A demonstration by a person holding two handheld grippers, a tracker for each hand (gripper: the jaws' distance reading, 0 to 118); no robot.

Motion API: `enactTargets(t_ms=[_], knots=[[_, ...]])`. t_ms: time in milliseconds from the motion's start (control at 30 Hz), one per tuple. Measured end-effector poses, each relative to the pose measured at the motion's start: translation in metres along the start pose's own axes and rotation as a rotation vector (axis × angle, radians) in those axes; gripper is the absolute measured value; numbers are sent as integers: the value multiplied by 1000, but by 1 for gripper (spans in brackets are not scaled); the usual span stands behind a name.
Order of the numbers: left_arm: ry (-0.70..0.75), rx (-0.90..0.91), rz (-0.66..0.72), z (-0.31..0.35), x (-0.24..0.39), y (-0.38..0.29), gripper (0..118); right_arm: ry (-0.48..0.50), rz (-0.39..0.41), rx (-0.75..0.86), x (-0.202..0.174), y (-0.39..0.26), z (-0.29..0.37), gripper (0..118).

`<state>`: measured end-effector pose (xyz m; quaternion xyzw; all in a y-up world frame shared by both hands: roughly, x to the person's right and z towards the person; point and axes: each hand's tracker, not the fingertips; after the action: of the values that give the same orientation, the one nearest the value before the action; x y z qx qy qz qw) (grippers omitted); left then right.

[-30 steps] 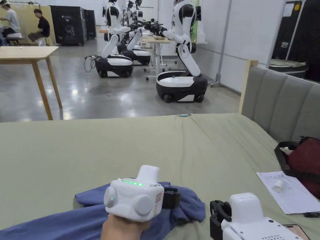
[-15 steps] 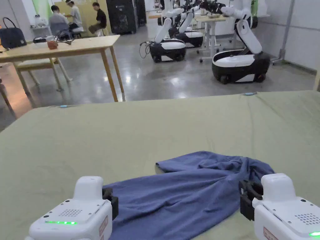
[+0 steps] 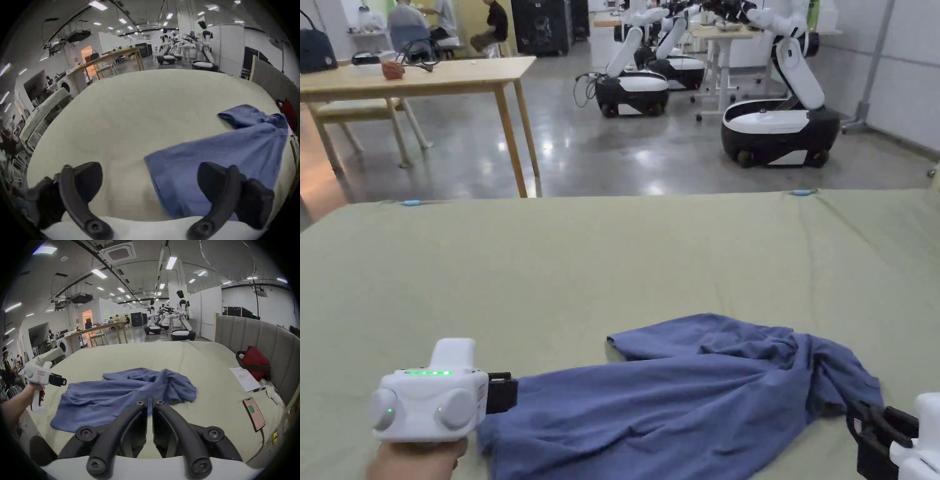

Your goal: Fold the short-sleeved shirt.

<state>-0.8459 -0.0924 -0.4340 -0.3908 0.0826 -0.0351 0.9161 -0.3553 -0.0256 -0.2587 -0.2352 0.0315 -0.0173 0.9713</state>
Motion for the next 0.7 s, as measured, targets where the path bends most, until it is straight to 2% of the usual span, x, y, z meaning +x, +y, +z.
enactTargets(t_ms=[133,167,200,233,267,300,333,367,400,433,467,500,533,633,700], knots=[[72,-102,-25,-55,5,11,112,-89,-8,-57,41,-1,-18,8],[68,-136,-46,-65,8,11,108,-110,-17,-77,53,-1,-24,8],[59,-170,-70,-73,11,10,97,-137,-20,-93,64,-2,-30,8],[17,-159,-74,-73,15,9,79,-164,-16,-113,76,-3,-39,8],[-12,-111,-74,-52,24,7,49,-183,-8,-128,88,-3,-49,8],[-62,-87,-67,-41,29,7,4,-186,-4,-148,99,-3,-60,8],[-83,-78,-79,-34,35,7,3,-193,-2,-179,108,-2,-72,14],[-48,-58,-130,-27,41,5,3,-197,14,-213,117,-1,-89,34],[-57,-47,-159,-9,47,5,3,-204,26,-224,123,1,-105,75],[-83,-54,-129,-2,49,5,3,-215,44,-246,127,2,-120,93],[-96,-48,-110,5,50,5,3,-209,60,-278,130,4,-135,100],[-94,-45,-111,12,51,5,3,-171,77,-309,132,4,-151,100],[-94,-46,-108,15,48,9,3,-158,90,-309,132,4,-162,108],[-100,-47,-86,28,46,11,3,-161,198,-356,127,5,-194,109],[-96,-56,-82,26,41,14,3,-128,264,-400,122,2,-212,108]])
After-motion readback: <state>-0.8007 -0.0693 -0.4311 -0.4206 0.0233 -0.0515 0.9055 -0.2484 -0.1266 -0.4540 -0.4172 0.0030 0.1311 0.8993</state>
